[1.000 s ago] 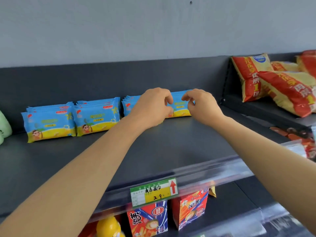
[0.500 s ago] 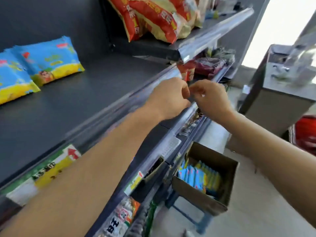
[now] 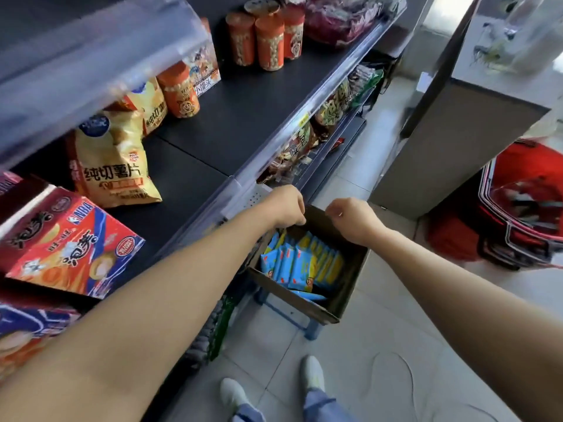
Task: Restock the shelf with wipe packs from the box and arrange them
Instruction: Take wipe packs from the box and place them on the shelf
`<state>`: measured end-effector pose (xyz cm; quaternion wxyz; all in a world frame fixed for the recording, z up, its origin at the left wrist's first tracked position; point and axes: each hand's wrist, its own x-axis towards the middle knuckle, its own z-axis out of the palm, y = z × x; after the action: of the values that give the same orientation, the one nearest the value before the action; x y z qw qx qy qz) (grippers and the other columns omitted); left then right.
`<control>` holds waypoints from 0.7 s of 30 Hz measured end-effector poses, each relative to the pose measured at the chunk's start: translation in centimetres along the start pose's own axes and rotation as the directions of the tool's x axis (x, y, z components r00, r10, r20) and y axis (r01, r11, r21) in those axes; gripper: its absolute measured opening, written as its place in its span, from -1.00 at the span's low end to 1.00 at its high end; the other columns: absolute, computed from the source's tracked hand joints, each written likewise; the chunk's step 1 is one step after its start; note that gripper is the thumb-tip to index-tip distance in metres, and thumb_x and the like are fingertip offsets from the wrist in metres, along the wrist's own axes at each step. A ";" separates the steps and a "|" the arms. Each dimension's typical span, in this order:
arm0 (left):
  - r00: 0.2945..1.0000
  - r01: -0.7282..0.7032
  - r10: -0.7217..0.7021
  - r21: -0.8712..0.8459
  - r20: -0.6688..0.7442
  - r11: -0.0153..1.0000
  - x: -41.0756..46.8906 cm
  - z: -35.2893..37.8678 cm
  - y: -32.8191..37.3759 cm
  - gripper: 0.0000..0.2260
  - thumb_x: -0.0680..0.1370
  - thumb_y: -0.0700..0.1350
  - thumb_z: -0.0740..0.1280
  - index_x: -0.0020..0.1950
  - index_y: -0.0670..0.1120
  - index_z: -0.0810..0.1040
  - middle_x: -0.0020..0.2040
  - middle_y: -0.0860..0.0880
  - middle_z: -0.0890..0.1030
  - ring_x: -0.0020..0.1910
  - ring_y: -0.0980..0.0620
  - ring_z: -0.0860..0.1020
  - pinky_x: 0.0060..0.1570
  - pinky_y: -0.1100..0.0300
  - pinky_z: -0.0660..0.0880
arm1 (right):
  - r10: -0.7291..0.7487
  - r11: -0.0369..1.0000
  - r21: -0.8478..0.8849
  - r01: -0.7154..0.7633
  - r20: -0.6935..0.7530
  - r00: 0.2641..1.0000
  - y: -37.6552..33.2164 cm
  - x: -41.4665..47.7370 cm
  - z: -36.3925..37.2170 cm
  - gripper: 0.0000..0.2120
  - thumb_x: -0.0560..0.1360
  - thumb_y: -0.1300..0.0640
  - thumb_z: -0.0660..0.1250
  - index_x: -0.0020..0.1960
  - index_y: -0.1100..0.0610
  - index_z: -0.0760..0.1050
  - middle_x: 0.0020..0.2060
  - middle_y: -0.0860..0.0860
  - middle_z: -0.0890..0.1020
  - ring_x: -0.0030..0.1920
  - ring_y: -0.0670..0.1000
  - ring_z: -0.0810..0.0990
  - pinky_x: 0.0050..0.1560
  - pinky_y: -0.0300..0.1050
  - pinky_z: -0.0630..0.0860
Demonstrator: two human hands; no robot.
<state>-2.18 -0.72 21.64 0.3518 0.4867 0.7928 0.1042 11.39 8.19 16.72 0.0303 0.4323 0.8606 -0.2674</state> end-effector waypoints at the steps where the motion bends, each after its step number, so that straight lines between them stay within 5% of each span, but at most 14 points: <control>1: 0.999 0.035 -0.035 -0.007 0.014 0.999 1.1 1.1 -0.5 -0.83 0.48 -0.18 0.41 0.05 -0.16 0.64 0.08 -0.12 0.64 0.06 -0.05 0.59 0.04 0.14 0.53 | 0.001 1.000 -0.013 0.000 0.037 0.999 0.9 0.8 0.7 -0.69 0.49 0.29 0.16 0.13 0.12 0.57 0.11 0.12 0.63 0.13 0.18 0.57 0.16 -0.02 0.51; 10: 0.956 0.286 -0.281 -0.066 0.082 0.956 8.8 10.6 -7.2 -0.84 0.52 -0.20 0.38 0.07 -0.20 0.62 0.15 -0.14 0.61 0.15 -0.09 0.56 0.00 0.16 0.47 | -0.001 0.991 -0.127 0.048 0.348 0.938 6.4 7.2 9.6 -0.65 0.51 0.29 0.16 0.26 0.16 0.46 0.18 0.13 0.56 0.17 0.17 0.54 0.15 -0.02 0.52; 21: 0.941 0.333 -0.327 -0.077 0.087 0.940 15.6 20.0 -13.9 -0.77 0.58 -0.24 0.24 0.22 -0.08 0.43 0.35 -0.16 0.44 0.14 -0.06 0.46 0.14 0.12 0.42 | 0.014 0.983 -0.165 0.085 0.521 0.854 10.9 12.3 21.6 -0.38 0.47 0.24 0.29 0.47 0.17 0.13 0.29 0.21 0.45 0.33 0.22 0.35 0.21 -0.01 0.42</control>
<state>-3.04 1.87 -7.16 0.4146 0.3339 0.8443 0.0619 8.14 11.86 -10.00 0.2958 0.3234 0.8491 -0.2949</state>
